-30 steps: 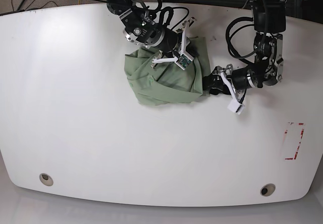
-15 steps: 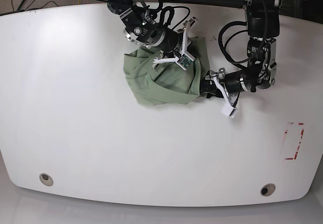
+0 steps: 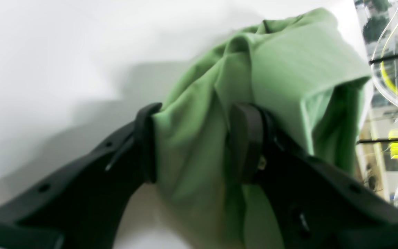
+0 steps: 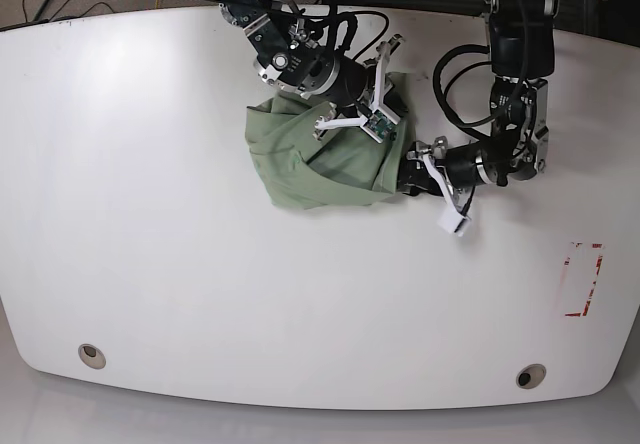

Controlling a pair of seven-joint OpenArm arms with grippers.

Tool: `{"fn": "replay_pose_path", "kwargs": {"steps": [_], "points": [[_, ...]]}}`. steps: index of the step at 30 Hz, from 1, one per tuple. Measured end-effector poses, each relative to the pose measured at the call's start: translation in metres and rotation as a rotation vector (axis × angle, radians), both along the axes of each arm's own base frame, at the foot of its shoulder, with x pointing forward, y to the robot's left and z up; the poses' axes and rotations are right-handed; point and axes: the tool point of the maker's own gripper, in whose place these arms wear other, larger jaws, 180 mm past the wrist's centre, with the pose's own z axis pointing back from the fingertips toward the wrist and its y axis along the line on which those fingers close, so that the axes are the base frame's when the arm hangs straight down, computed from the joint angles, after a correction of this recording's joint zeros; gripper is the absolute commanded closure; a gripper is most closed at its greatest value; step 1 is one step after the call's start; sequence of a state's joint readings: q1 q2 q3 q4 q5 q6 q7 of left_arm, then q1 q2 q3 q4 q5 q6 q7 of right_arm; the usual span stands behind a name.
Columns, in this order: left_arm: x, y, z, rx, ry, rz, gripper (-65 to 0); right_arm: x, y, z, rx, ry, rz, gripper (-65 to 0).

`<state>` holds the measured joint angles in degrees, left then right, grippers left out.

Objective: Layout the t-shirt on the table in an organized manner, then fold the t-shirt properly
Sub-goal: 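Grasp the bundle's edge with the left gripper next to the right gripper, then release the left gripper and move the right gripper to the bundle's side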

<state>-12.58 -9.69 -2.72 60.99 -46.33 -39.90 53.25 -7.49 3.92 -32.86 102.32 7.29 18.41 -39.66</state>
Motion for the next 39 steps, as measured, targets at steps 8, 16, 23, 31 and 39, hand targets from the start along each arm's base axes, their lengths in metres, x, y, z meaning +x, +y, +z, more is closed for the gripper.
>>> {"fn": "replay_pose_path", "kwargs": {"steps": [8,16,23,31,39], "points": [[0.011,0.038,0.005,0.049,-0.015,0.066,-28.7,-0.006,0.003,-0.002,-0.012,-0.001,0.025,-1.9],[0.016,0.040,0.010,0.057,-0.026,0.062,-28.7,-0.015,0.011,-0.003,-0.003,0.010,0.055,-2.1],[0.021,0.039,0.021,0.066,-0.067,0.051,-28.7,-0.018,0.010,-0.016,-0.025,0.041,0.056,-4.6],[0.026,0.039,0.040,0.093,-0.119,0.027,-28.7,-0.029,0.016,-0.025,-0.034,0.066,0.088,-36.9],[0.029,0.076,0.062,0.139,-0.164,0.095,-28.7,-0.016,0.011,0.013,0.000,-0.037,0.074,-43.8]]}}
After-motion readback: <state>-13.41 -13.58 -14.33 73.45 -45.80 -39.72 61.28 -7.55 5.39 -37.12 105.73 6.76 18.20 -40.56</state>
